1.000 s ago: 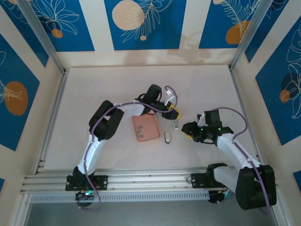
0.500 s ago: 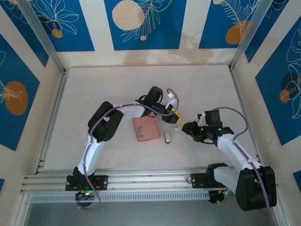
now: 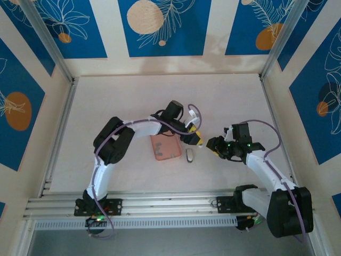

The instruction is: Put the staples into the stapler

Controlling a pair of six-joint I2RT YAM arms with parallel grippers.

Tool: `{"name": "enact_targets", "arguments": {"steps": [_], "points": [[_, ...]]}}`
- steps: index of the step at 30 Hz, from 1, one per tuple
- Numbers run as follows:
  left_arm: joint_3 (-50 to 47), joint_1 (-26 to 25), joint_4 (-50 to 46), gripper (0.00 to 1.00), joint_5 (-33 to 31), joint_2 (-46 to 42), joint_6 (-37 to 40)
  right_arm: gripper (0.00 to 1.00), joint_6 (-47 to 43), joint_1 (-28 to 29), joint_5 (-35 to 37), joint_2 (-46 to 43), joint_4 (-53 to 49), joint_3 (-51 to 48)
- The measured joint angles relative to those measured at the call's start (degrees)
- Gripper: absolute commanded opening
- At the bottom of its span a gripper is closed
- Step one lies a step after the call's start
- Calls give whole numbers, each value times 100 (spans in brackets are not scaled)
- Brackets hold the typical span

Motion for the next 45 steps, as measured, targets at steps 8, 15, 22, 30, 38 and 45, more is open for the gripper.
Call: {"name": "enact_targets", "arguments": {"steps": [8,15,22,30,38,45], "points": [[-1285,284,1213,71,-984,-1246,-389,33,-127,74,195,1198,146,833],[-1574,341,1283,72,-1493,-1547,-317,24,-269,365,337,2332,339,1397],[-1829,341,1279,72,-1735,-1547,-328,15,-249,682,616,2728,398,1471],[-1958,358,1191,73,-2057,-1718,-442,32,-354,929,1108,2568,-37,1644],[-2385,452,1152,74,-2430,-2328,-699,31,-601,1126,1488,2326,-625,2129],[-2527,514,1134,74,-2594,-2498,-824,17,-737,1126,1508,2527,-592,2153]]}}
